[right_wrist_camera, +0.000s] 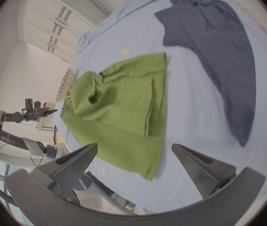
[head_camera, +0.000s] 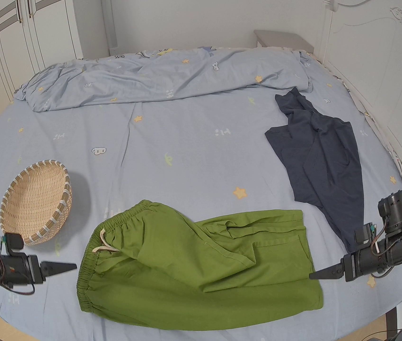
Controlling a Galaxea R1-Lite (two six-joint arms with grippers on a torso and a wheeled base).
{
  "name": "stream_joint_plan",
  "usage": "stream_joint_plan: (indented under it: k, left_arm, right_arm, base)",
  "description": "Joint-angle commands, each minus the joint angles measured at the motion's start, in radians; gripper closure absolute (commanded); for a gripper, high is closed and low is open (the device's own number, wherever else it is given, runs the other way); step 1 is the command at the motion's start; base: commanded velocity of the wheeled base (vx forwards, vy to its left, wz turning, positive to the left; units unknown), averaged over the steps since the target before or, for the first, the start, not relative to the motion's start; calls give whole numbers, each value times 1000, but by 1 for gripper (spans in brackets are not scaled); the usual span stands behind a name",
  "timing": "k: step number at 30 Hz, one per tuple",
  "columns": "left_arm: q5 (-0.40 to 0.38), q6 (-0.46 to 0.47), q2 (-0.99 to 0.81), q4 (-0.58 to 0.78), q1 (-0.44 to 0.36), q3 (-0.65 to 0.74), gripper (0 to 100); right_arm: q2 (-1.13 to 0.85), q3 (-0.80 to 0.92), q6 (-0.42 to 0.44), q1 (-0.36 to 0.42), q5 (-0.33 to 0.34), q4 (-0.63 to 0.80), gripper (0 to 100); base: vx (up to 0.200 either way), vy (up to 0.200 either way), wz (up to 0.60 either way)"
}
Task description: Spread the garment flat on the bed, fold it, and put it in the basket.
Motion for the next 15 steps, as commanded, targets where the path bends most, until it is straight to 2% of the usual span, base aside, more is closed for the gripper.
stream_joint_plan:
  k: [1,4,7,11,15]
  left_arm:
    - [135,-311,-75,159,-176,-361,0]
    - [240,-311,13,151,-228,-438,0]
    - [306,-314,119,131,-285,-497,0]
    - [313,-314,264,27,-315,-565,0]
    - [311,-312,361,7,-351,-645,0]
  right_arm:
    - [-35,-274,4,-28,-18,126,0]
    - [-31,-323,4,-23,-76,138,0]
    - [-27,-331,1,-23,-89,134,0]
    - [-20,-331,-4,-20,-89,132,0]
    - [-15,-329,-1,-19,-89,123,0]
  base:
    - [0,0,0]
    - [0,0,0]
    - [0,0,0]
    - [0,0,0]
    - [0,0,0]
